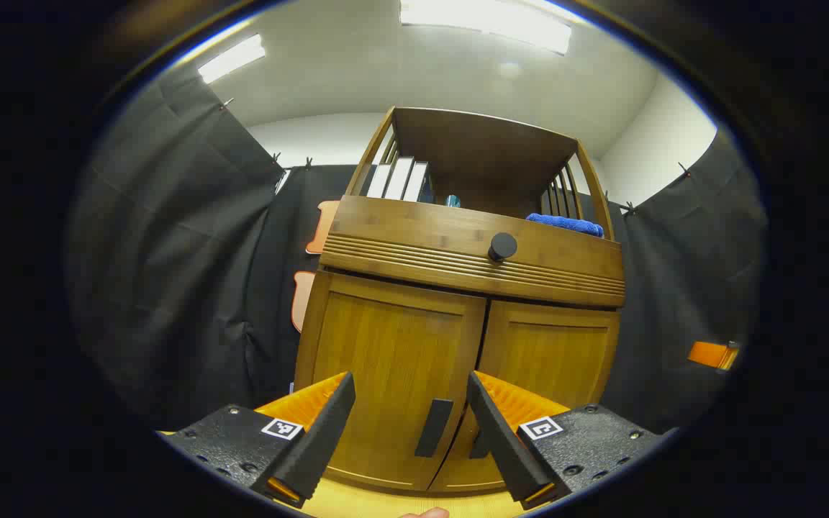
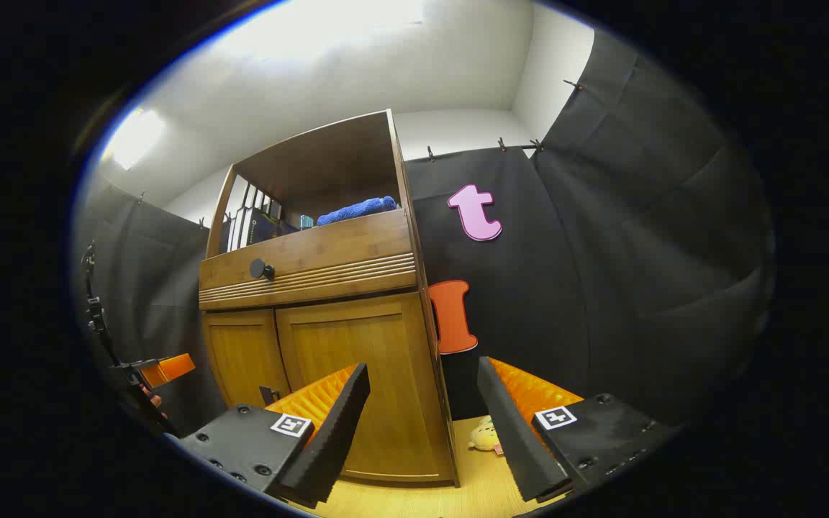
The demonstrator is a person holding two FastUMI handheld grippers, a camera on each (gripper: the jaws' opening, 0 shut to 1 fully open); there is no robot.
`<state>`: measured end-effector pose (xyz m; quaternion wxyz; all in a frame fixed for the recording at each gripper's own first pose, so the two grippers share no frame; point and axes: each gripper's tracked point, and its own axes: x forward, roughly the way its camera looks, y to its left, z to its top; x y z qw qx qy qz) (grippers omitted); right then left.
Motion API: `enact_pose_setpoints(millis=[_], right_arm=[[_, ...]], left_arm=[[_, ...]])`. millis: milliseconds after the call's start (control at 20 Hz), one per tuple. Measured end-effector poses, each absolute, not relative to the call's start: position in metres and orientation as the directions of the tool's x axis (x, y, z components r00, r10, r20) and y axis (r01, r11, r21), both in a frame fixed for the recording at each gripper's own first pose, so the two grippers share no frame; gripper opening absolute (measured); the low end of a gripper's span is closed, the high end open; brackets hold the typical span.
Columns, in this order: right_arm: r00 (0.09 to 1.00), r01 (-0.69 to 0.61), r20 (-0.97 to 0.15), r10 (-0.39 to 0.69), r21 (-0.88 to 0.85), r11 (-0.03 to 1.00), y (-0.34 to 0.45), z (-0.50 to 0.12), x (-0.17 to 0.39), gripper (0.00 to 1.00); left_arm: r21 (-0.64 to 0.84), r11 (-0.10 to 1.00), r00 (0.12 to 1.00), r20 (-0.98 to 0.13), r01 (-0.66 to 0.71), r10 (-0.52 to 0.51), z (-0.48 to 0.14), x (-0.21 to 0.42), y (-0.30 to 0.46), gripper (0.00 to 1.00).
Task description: Open the right door of the double-door shoe cabinet with the right hand, and open the left door with the left hand.
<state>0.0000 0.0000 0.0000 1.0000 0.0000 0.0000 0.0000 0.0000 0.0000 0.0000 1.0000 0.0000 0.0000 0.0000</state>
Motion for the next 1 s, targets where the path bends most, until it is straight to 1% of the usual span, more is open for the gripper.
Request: enact_pose_setpoints(millis=[50,100,150,200,250,700,800,850,900,1000], right_arm=[[1.0,0.0,0.0,0.0,-0.001,1.0,0.0,0.0,0.0,0.89],[1.0,0.0,0.001,0.0,-0.001,1.0,0.001,0.0,0.0,0.89],[1.0,0.001,0.001,-0.001,-0.003,1.0,0.002,0.001,0.0,1.0],[1.0,-0.001,0.002,0.001,-0.006,1.0,0.003,0.001,-0.001,0.98],[1.0,-0.004,0.004,0.004,-0.009,1.0,0.005,0.001,0.0,0.97],[1.0,-0.009,-0.019,0.009,-0.008,1.0,0.011,-0.006,0.002,0.97],[1.0,-0.003,-0.005,0.003,-0.01,1.0,0.01,-0.003,0.005,0.97],[1.0,-0.001,-0.003,0.001,-0.011,1.0,0.011,-0.002,0.007,0.98],[1.0,-0.006,-0.005,0.006,-0.013,1.0,0.013,-0.004,0.009,0.98],[1.0,-0.029,-0.009,0.029,-0.011,1.0,0.021,-0.006,0.014,0.97]], left_arm=[[0.007,1.0,1.0,0.003,-0.001,0.001,0.0,-0.001,0.0,0.92],[0.013,1.0,1.0,0.007,0.001,-0.001,0.002,0.0,0.0,0.92],[0.018,1.0,1.0,0.011,0.003,-0.003,0.004,-0.002,-0.002,0.92],[0.019,1.0,1.0,0.014,0.006,-0.007,0.004,-0.003,-0.004,0.95],[0.019,1.0,1.0,0.015,0.011,-0.011,0.004,-0.002,-0.004,0.92],[0.022,0.999,1.0,-0.003,0.028,-0.027,0.0,0.006,-0.006,0.92],[0.028,0.999,0.999,0.001,0.045,-0.045,0.001,0.011,-0.011,0.92],[0.033,0.998,0.999,0.004,0.045,-0.045,0.003,0.013,-0.012,0.97],[0.038,0.998,0.999,0.005,0.042,-0.042,0.004,0.014,-0.012,0.92],[0.049,0.998,1.0,0.014,0.026,-0.027,0.005,0.015,-0.01,0.92]])
